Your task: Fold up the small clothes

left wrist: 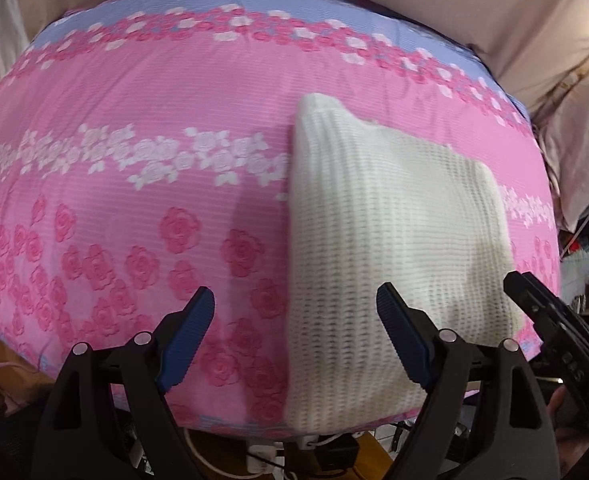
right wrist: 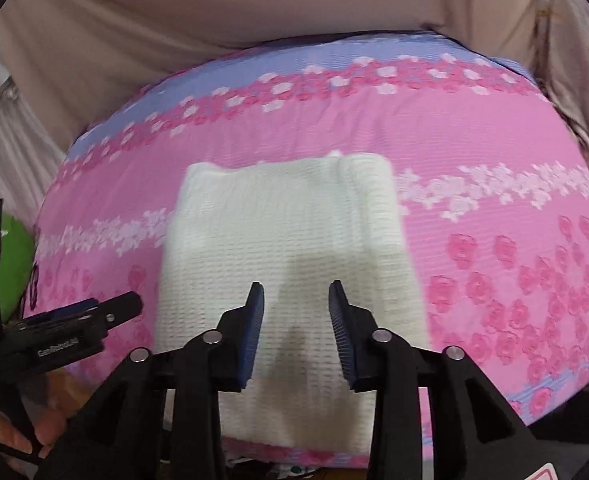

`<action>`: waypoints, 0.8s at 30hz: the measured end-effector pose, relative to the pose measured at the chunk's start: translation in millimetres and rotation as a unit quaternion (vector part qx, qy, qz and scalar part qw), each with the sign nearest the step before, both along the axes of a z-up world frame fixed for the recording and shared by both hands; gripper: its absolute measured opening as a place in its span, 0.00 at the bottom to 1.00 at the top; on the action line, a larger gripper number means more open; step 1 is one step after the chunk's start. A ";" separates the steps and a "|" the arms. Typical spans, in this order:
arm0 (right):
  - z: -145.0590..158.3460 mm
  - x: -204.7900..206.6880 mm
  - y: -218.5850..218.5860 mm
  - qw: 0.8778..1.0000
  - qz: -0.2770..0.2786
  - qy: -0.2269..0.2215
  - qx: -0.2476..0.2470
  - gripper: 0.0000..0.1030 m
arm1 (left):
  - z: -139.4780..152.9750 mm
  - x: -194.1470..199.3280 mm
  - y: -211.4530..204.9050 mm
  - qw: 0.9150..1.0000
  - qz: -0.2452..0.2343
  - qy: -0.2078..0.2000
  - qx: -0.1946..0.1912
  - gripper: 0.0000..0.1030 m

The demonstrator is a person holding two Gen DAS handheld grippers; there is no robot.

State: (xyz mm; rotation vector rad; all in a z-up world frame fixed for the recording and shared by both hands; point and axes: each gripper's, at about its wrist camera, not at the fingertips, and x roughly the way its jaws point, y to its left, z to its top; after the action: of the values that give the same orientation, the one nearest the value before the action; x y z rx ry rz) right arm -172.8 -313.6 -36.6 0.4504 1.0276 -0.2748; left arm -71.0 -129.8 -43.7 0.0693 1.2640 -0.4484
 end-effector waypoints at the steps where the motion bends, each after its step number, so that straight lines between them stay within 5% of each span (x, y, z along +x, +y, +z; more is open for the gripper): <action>1: -8.8 -1.7 -11.1 1.000 -0.014 0.017 0.007 0.43 | -2.3 -1.4 -8.0 1.000 -0.008 -0.002 0.003 0.79; 4: -38.9 -3.8 -27.7 0.998 -0.021 0.046 0.049 0.48 | -16.4 -4.0 -28.2 0.999 -0.023 0.000 0.025 0.79; 7: -40.5 -3.7 -29.6 0.998 -0.020 0.029 0.057 0.20 | -24.0 -6.5 -37.1 0.999 -0.025 0.009 0.032 0.79; 10: -11.1 -13.5 -36.8 0.998 -0.032 -0.022 0.040 0.17 | -23.6 -10.6 -41.1 0.999 -0.030 0.005 0.033 0.79; 12: -16.0 -11.3 -39.1 0.999 -0.024 -0.009 0.024 0.17 | -24.6 -12.5 -44.2 0.999 -0.031 0.002 0.035 0.79; 15: -63.3 -0.7 -35.7 0.998 0.005 0.059 0.021 0.21 | -29.5 -13.5 -47.6 0.999 -0.030 0.005 0.042 0.79; 24: -40.3 -7.9 -37.3 0.999 -0.002 0.037 0.013 0.47 | -28.8 -11.5 -46.2 0.999 -0.014 0.009 0.034 0.79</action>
State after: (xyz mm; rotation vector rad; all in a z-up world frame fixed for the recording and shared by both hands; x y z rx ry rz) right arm -180.7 -350.9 -77.0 0.4682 1.1042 -0.2847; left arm -82.6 -176.0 -72.5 0.1400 1.2981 -0.4311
